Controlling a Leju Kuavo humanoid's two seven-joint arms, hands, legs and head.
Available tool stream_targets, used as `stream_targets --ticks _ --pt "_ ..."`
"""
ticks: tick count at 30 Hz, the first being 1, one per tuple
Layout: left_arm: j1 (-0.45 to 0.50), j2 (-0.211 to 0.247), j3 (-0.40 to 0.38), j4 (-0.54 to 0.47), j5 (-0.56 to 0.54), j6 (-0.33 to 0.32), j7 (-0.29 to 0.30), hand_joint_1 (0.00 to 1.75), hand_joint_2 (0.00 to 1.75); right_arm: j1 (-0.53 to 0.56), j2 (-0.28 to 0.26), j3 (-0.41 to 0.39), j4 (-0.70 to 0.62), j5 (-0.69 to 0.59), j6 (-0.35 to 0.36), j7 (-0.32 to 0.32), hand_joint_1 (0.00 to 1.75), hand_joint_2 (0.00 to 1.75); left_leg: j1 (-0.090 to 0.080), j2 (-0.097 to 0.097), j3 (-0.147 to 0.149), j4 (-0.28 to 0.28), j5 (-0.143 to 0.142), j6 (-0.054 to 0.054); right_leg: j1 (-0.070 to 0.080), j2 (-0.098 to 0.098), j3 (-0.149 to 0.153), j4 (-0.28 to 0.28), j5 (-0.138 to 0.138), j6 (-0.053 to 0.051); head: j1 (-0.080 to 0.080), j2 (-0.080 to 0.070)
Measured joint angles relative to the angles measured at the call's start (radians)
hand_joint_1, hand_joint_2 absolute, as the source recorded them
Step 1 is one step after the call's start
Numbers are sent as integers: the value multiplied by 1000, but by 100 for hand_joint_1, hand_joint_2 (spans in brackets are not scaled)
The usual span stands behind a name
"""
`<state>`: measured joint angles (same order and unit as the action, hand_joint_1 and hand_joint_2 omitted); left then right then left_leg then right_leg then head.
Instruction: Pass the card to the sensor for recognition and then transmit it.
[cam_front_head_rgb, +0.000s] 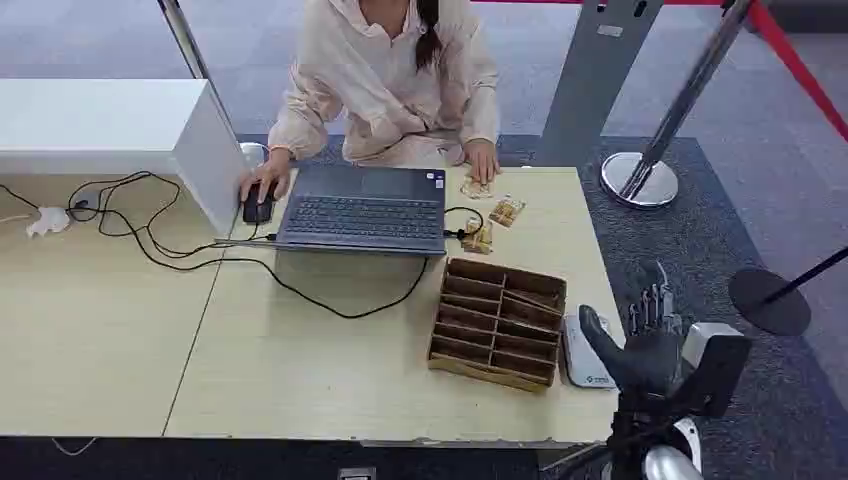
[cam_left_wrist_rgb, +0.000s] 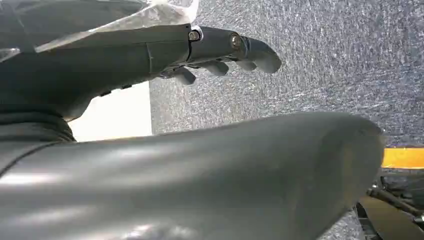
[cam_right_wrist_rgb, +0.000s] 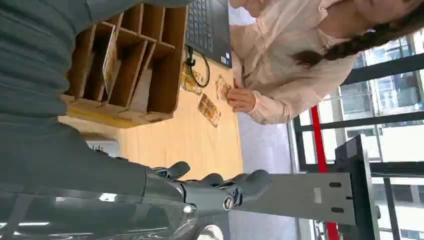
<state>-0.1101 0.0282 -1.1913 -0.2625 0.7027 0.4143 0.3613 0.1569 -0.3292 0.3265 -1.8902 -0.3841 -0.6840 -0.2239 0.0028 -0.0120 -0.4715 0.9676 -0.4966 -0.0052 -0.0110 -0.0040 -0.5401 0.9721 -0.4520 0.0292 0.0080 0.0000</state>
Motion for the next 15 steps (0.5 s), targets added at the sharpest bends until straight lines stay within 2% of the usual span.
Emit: stream_targets --ticks 8,11,15 --pt "0 0 0 0 -2 0 0 0 0 -1 0 -7 0 19 0 6 0 175 0 0 0 0 0 0 0 0 0 0 0 0 0 0" --pt "0 1 0 0 -5 -1 0 0 0 -9 0 -7 -1 134 0 61 0 175 0 0 0 0 0 0 0 0 0 0 0 0 0 0" --pt "0 2 0 0 -8 -1 -2 0 0 -23 0 -7 -16 216 0 113 0 175 0 0 0 0 0 0 0 0 0 0 0 0 0 0"
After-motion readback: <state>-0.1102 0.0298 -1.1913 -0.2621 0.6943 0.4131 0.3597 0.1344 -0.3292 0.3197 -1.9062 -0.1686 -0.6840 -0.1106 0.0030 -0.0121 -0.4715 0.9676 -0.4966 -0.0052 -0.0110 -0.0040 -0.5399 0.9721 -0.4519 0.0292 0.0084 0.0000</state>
